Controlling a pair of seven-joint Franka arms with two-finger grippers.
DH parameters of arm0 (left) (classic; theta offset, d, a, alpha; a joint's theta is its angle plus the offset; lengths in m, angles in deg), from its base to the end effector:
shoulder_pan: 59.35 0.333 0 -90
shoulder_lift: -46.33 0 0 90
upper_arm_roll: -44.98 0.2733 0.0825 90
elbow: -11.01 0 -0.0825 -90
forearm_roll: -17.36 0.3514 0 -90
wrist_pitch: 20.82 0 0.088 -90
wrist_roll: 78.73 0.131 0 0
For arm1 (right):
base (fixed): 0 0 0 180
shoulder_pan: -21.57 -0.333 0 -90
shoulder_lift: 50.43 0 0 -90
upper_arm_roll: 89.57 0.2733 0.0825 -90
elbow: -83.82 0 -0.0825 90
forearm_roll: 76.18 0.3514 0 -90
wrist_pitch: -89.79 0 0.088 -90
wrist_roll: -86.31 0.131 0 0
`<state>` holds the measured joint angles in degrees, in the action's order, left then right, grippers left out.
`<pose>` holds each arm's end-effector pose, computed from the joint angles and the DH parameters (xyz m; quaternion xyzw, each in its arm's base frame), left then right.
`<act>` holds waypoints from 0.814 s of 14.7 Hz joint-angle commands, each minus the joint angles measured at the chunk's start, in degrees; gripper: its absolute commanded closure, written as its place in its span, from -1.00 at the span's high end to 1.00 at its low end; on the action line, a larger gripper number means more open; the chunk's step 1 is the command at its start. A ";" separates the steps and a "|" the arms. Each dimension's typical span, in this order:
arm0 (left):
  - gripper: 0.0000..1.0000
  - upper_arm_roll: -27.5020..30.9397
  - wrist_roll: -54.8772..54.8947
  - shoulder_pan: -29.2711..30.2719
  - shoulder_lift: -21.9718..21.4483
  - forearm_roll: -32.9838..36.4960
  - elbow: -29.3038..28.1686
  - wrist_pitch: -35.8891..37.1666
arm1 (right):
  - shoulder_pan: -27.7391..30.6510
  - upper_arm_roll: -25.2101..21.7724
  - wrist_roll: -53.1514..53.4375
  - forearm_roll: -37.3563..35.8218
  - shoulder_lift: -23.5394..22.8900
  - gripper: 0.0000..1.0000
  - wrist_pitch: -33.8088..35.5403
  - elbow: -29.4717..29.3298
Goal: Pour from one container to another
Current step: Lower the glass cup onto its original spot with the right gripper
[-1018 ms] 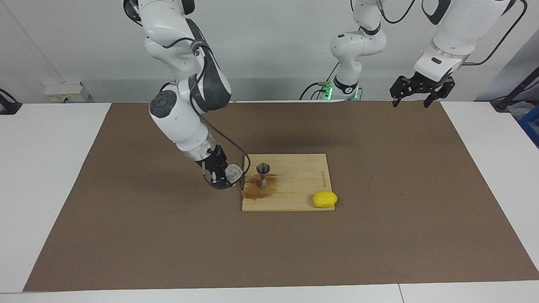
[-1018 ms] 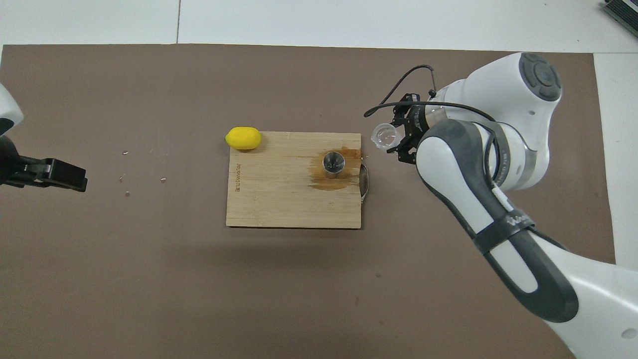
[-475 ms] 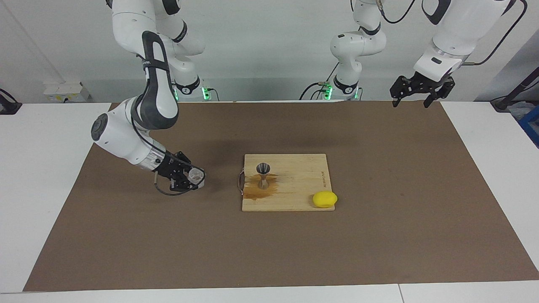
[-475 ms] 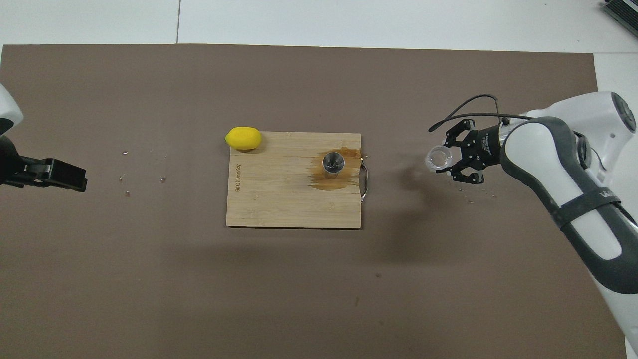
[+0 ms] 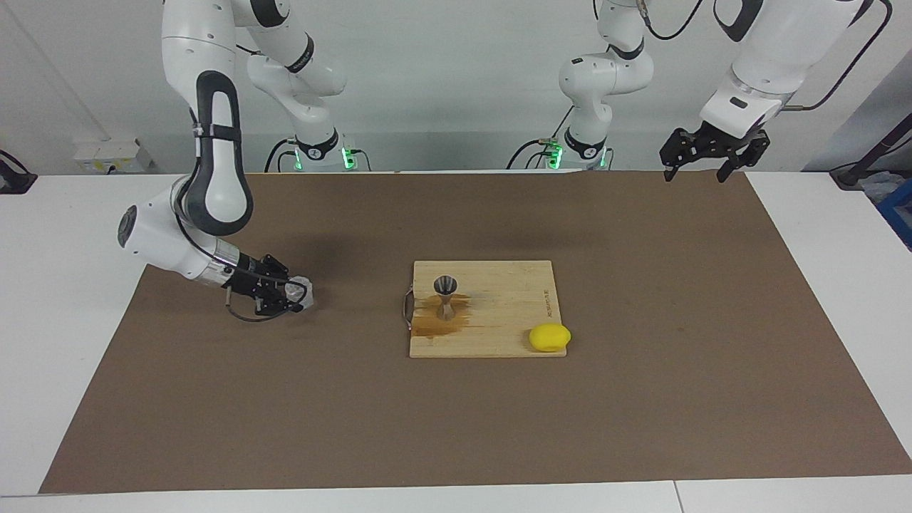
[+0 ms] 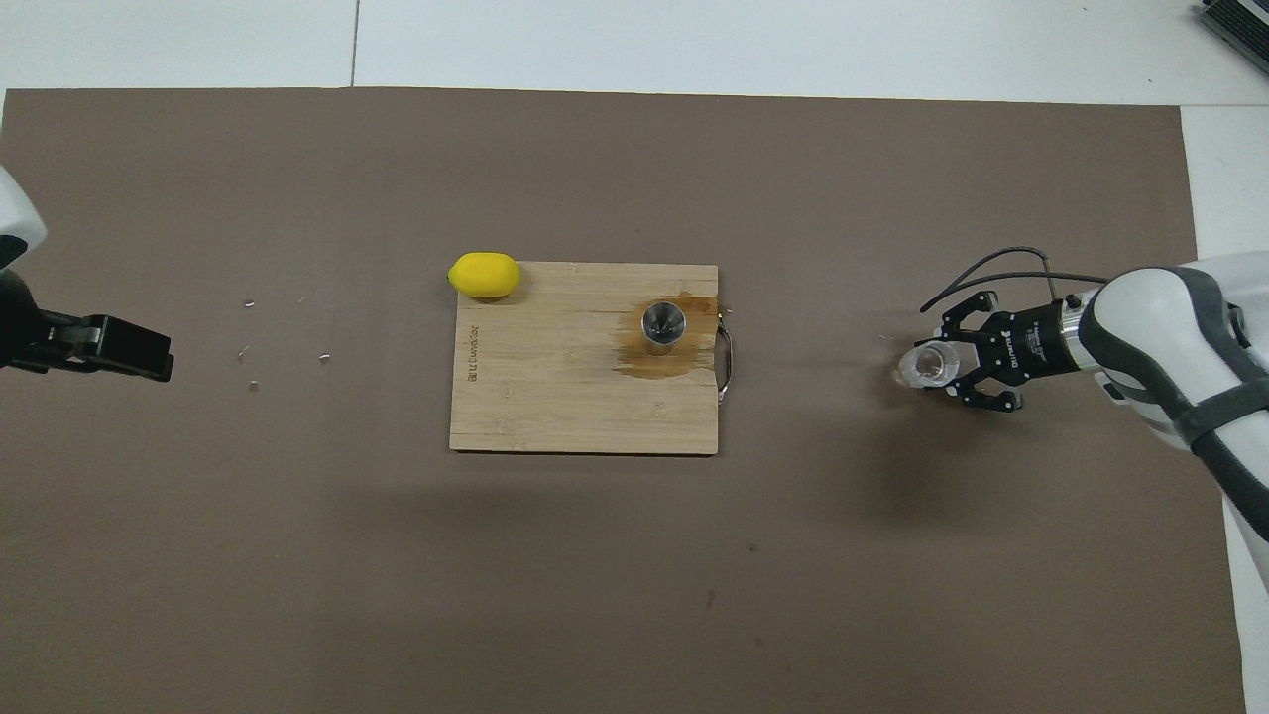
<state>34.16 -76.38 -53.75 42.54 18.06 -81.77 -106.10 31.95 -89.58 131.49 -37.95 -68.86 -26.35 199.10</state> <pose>0.4916 -0.0459 0.5629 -0.9972 0.0653 0.0326 0.0131 0.5318 -0.0479 0.2438 -0.7387 0.6011 0.2180 0.2130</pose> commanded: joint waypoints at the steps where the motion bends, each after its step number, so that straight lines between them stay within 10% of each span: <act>1: 1.00 -0.61 0.38 0.82 -1.48 0.44 -1.52 0.29 | 3.50 0.71 -5.62 2.37 -1.25 -1.00 1.88 0.12; 5: 1.00 -0.61 0.38 0.82 -1.48 0.44 -1.52 0.29 | 5.88 0.71 -7.99 3.16 -2.22 -0.82 1.97 0.82; 8: 1.00 -0.61 0.38 0.82 -1.48 0.44 -1.52 0.29 | 6.49 0.63 -8.17 3.16 -2.05 0.77 1.79 1.44; 12: 1.00 -0.61 0.38 0.82 -1.48 0.44 -1.52 0.29 | 6.76 0.19 -7.91 2.99 -0.56 1.00 1.71 1.44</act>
<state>34.16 -76.38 -53.75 42.54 18.06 -81.77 -106.10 37.77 -89.59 125.36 -36.32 -71.13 -24.74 199.65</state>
